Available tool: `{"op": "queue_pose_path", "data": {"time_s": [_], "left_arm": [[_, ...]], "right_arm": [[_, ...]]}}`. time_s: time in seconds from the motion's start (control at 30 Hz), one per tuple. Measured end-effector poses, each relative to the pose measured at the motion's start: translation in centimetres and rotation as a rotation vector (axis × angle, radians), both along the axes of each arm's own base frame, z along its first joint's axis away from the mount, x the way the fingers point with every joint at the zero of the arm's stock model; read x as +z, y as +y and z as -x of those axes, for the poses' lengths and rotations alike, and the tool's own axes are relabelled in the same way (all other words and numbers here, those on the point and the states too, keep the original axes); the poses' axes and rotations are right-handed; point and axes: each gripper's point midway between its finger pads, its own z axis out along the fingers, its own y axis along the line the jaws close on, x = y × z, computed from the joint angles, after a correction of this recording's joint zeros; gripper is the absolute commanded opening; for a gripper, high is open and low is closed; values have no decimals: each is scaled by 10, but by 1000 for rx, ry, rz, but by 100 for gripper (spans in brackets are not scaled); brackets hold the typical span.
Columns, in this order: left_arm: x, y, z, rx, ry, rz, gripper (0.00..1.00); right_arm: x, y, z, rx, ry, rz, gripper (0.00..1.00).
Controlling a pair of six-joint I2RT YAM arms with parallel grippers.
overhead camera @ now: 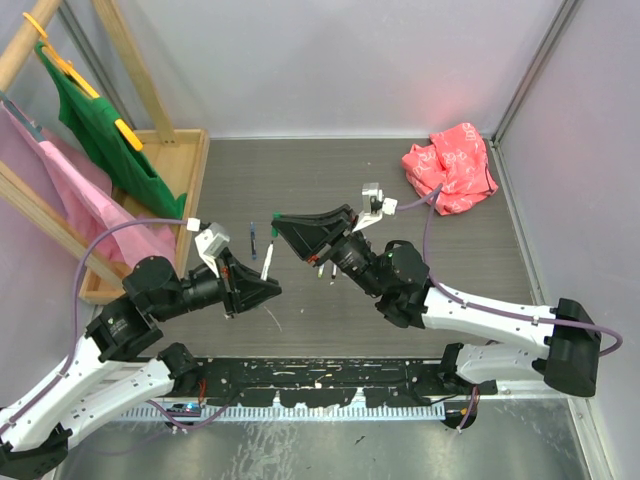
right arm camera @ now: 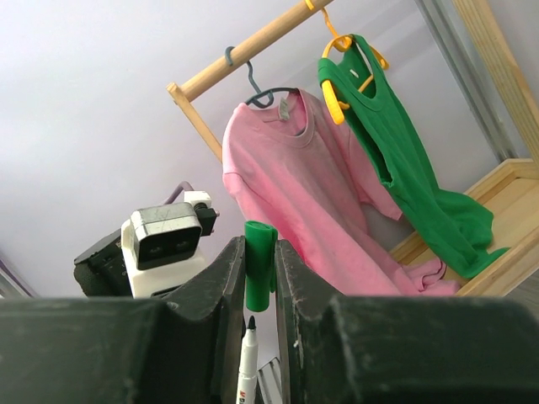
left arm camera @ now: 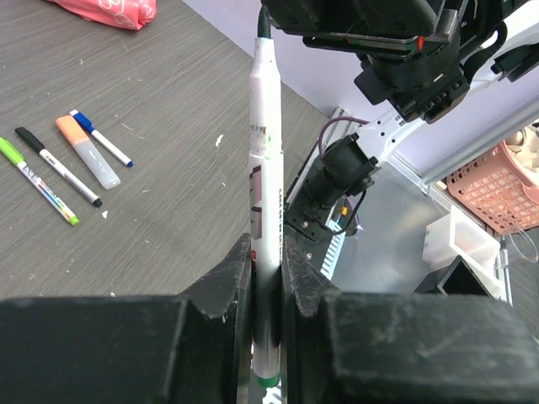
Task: Insert the pens into the pen caps
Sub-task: Insert the pen cap onto the pen.
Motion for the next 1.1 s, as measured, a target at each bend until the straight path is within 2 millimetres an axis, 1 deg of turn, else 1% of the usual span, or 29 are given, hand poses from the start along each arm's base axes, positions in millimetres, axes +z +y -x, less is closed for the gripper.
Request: {"op": "queue_pose_path", "data": {"time_s": [0.37, 0.73, 1.1], "left_arm": [[4, 1, 0, 4, -6, 4, 0], [4, 4, -1, 22, -13, 4, 0], [4, 5, -2, 26, -13, 4, 0]], "right_arm": [[-6, 7, 2, 29, 13, 9, 0], [-6, 8, 4, 51, 24, 1, 0], [-6, 10, 2, 53, 40, -16, 0]]}}
